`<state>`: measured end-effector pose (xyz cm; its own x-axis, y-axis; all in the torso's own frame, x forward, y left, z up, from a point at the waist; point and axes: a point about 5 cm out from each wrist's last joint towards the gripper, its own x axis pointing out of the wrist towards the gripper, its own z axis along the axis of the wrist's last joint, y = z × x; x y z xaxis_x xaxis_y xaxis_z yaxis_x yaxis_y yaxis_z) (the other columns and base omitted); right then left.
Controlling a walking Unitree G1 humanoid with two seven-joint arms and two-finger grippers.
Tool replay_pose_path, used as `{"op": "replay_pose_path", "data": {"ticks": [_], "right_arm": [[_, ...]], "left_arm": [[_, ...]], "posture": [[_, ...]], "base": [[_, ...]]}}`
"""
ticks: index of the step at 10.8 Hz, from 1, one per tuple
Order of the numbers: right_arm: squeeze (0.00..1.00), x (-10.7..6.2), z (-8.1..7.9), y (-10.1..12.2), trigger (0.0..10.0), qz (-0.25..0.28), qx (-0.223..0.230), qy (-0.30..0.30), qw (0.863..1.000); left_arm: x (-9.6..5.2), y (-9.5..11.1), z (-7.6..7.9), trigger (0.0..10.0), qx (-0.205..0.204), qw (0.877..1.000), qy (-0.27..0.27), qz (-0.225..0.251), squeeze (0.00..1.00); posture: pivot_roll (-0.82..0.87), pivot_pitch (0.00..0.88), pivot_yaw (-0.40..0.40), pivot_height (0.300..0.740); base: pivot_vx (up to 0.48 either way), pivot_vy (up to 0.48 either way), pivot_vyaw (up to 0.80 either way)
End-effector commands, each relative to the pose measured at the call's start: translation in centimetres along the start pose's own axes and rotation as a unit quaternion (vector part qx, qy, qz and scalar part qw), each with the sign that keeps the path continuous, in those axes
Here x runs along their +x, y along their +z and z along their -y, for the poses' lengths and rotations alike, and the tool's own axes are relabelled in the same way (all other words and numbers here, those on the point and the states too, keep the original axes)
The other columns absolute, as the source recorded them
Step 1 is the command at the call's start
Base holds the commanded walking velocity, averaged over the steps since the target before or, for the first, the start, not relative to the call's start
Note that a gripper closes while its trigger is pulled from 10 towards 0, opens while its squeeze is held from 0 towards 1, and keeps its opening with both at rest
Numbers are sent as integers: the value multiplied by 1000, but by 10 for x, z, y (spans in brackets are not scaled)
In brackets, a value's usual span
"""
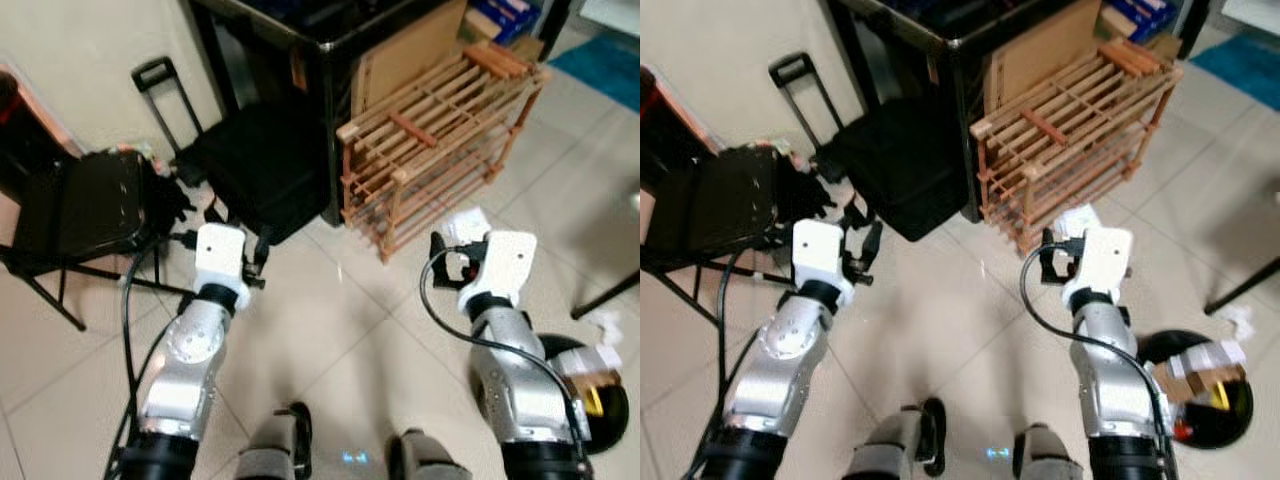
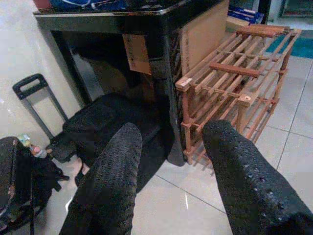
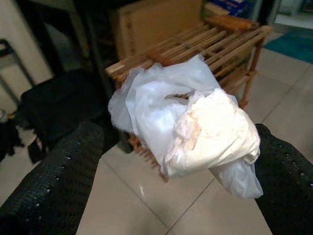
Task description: Picking trash to rubbish bin
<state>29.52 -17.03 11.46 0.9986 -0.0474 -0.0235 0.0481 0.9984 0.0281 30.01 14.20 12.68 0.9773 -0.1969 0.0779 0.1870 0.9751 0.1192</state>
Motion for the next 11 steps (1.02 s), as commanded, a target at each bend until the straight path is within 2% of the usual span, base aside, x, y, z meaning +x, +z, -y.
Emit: {"op": "replay_pose_path", "data": {"ticks": [1, 7, 8, 10, 11], "right_arm": [[0, -1, -4, 0, 10000, -2, -7, 11, 1000], [0, -1, -4, -2, 10000, -10, -8, 12, 1000], [0, -1, -6, -2, 10000, -12, 10, 25, 1000], [0, 0, -5, -5, 10000, -23, 3, 40, 999], [0, 2, 2, -6, 10000, -27, 20, 45, 998]], "left_arm": [[-3, -5, 0, 10000, -3, 1000, -4, -14, 0], [-4, -6, -3, 10000, -1, 1000, -15, -20, 0], [-4, -6, -1, 10000, -4, 999, -23, -24, 0], [-4, -7, 3, 10000, -19, 998, -51, -31, 0], [-4, -7, 3, 10000, -39, 996, -76, -37, 0]], "posture": [[11, 259, 98, 720], [13, 266, 93, 720], [12, 268, 94, 720], [8, 270, 89, 720], [6, 269, 87, 720]], "base": [[0, 0, 800], [0, 0, 800], [0, 0, 675], [0, 0, 0], [0, 0, 0]]}}
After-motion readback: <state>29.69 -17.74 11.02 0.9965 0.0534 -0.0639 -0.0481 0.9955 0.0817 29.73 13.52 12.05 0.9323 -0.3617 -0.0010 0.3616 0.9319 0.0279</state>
